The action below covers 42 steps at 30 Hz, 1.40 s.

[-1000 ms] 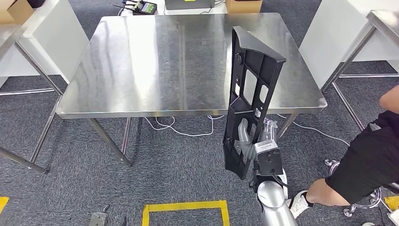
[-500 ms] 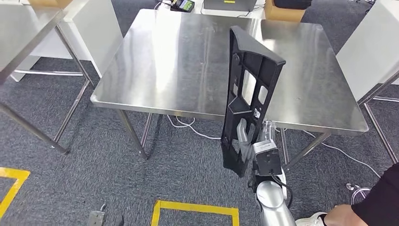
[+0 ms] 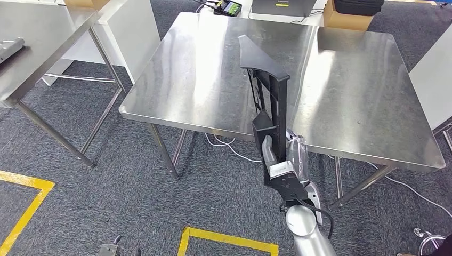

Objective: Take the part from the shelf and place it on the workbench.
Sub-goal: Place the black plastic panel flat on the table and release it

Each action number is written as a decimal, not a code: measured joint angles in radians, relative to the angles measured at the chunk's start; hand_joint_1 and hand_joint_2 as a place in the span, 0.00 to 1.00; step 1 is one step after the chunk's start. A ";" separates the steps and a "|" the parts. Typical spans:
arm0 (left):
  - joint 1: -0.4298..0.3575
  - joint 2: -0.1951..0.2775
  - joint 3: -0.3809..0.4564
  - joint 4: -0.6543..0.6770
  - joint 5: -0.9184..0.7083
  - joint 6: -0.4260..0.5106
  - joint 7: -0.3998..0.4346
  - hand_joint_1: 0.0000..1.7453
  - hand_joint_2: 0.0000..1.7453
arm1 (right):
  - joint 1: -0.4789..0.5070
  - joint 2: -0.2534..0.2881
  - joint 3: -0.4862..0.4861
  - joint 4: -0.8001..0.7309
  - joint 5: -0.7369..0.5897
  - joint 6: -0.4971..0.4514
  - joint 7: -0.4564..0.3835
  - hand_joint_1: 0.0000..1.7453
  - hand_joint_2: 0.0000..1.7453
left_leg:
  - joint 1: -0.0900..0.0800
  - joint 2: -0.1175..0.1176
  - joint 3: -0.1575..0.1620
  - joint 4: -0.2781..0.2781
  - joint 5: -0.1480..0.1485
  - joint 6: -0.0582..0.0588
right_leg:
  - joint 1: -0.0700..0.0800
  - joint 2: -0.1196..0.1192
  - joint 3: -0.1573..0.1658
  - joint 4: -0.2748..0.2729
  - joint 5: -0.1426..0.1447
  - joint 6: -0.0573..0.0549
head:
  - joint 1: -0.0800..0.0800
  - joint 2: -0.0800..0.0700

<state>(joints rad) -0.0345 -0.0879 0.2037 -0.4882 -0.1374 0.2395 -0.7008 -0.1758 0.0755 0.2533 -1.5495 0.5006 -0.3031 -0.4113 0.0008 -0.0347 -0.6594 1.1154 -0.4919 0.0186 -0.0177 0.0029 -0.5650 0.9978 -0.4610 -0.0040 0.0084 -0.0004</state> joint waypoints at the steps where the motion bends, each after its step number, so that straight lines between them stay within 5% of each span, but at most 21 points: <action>1: 0.000 0.000 0.000 -0.001 0.000 0.000 0.000 0.00 1.00 | -0.001 -0.001 0.003 0.001 0.001 -0.001 0.000 1.00 1.00 | 0.003 0.013 -0.032 0.064 -0.030 -0.006 | 0.001 -0.003 0.004 0.000 -0.003 -0.005 | -0.001 0.000; 3: 0.001 0.000 0.000 -0.001 0.000 -0.001 0.000 0.00 1.00 | -0.002 -0.003 0.007 0.002 0.001 -0.001 0.002 1.00 1.00 | 0.013 0.023 -0.093 0.171 -0.065 -0.016 | 0.002 -0.008 0.010 0.000 -0.008 -0.009 | -0.002 0.000; 4: 0.002 0.000 0.000 -0.001 0.000 -0.001 0.000 0.00 1.00 | -0.002 -0.004 0.009 0.003 0.002 -0.001 0.002 1.00 1.00 | 0.017 0.026 -0.104 0.181 -0.056 -0.020 | 0.002 -0.009 0.013 0.000 -0.011 -0.009 | -0.002 0.000; 8: 0.002 0.002 0.000 -0.004 0.000 0.000 0.000 0.00 1.00 | -0.006 -0.006 0.015 0.004 0.008 -0.001 0.008 1.00 1.00 | 0.030 0.043 -0.001 -0.034 0.059 -0.027 | 0.002 -0.011 0.031 0.002 -0.029 0.009 | -0.003 0.000; 13: 0.000 0.000 0.000 -0.014 0.007 -0.003 0.000 0.00 1.00 | -0.080 -0.014 0.043 0.004 0.103 0.006 0.075 1.00 1.00 | 0.012 0.038 0.025 -0.086 0.059 0.006 | 0.009 -0.015 0.026 0.009 -0.044 0.038 | -0.003 0.000; 15: -0.005 -0.003 0.001 -0.019 0.010 -0.005 0.000 0.00 1.00 | -0.143 -0.015 0.059 0.011 0.139 0.014 0.107 1.00 1.00 | 0.011 0.035 0.031 -0.091 0.060 0.025 | 0.007 -0.013 -0.012 0.080 -0.072 0.042 | -0.002 0.000; 17: -0.011 -0.005 0.001 -0.021 0.012 -0.007 0.000 0.00 1.00 | -0.202 -0.017 0.075 0.025 0.159 0.022 0.136 1.00 1.00 | 0.009 0.031 0.033 -0.091 0.056 0.036 | 0.005 -0.010 -0.091 0.219 -0.117 0.037 | 0.000 0.000; 19: -0.011 -0.007 0.001 -0.022 0.018 -0.008 0.000 0.00 1.00 | -0.255 -0.019 0.090 0.048 0.175 0.028 0.164 1.00 1.00 | 0.007 0.024 0.036 -0.091 0.052 0.039 | 0.006 -0.008 -0.157 0.310 -0.129 0.042 | 0.001 0.000; 20: -0.011 -0.008 0.001 -0.023 0.022 -0.009 0.000 0.00 1.00 | -0.279 -0.019 0.098 0.059 0.182 0.030 0.176 1.00 1.00 | 0.007 0.020 0.039 -0.091 0.051 0.039 | 0.006 -0.007 -0.164 0.304 -0.112 0.049 | 0.001 0.000; 22: -0.012 -0.008 0.003 -0.025 0.027 -0.011 0.000 0.00 1.00 | -0.333 -0.017 0.115 0.081 0.194 0.033 0.197 1.00 1.00 | 0.006 0.012 0.049 -0.090 0.044 0.035 | 0.005 -0.006 -0.122 0.183 -0.040 0.062 | 0.001 0.000; 25: -0.013 -0.009 0.005 -0.026 0.033 -0.017 0.000 0.00 1.00 | -0.402 -0.010 0.134 0.111 0.209 0.034 0.221 1.00 1.00 | 0.001 0.003 0.057 -0.089 0.034 0.023 | 0.010 -0.004 -0.053 0.025 0.024 0.052 | 0.002 0.000; 30: -0.013 -0.009 0.006 -0.026 0.033 -0.019 0.000 0.00 1.00 | -0.429 -0.004 0.142 0.126 0.218 0.034 0.231 1.00 1.00 | 0.002 0.002 0.056 -0.090 0.032 0.015 | 0.013 -0.003 -0.051 0.018 0.023 0.037 | 0.001 0.000; 31: -0.013 -0.008 0.007 -0.026 0.033 -0.019 0.000 0.00 1.00 | -0.443 0.001 0.147 0.135 0.221 0.034 0.233 1.00 1.00 | 0.005 0.006 0.043 -0.059 0.015 0.008 | 0.011 -0.004 -0.044 0.014 0.022 0.026 | 0.000 0.000; 34: -0.011 -0.008 0.014 -0.026 0.033 -0.023 0.000 0.00 1.00 | -0.479 0.015 0.168 0.170 0.234 0.032 0.240 1.00 1.00 | 0.020 0.024 -0.074 0.154 -0.063 -0.020 | 0.006 -0.005 -0.014 0.003 0.010 -0.010 | -0.002 0.000; 35: -0.011 -0.007 0.017 -0.026 0.033 -0.025 0.000 0.00 1.00 | -0.480 0.016 0.172 0.177 0.239 0.031 0.243 1.00 1.00 | 0.023 0.026 -0.096 0.178 -0.056 -0.023 | 0.006 -0.005 -0.008 0.003 0.005 -0.011 | -0.002 0.000; 39: -0.018 -0.006 0.023 -0.025 0.032 -0.040 0.000 0.00 1.00 | -0.495 0.016 0.177 0.195 0.261 0.015 0.257 1.00 1.00 | 0.027 0.035 -0.010 -0.038 0.070 -0.022 | 0.010 -0.003 0.010 0.006 -0.015 0.005 | -0.003 0.000; 42: -0.025 -0.006 0.025 -0.023 0.028 -0.047 0.000 0.00 1.00 | -0.507 0.016 0.179 0.212 0.280 -0.002 0.268 1.00 1.00 | 0.018 0.032 0.008 -0.080 0.070 -0.007 | 0.016 -0.004 0.009 0.003 -0.021 0.020 | -0.003 0.000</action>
<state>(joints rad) -0.0591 -0.0938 0.2289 -0.5108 -0.1095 0.1921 -0.7008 -0.6826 0.0912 0.4320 -1.3372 0.7807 -0.3050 -0.1434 0.0189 -0.0031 -0.6515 1.0350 -0.4217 0.0114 -0.0016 -0.0015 -0.5564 1.0009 -0.4824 0.0156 0.0050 -0.0004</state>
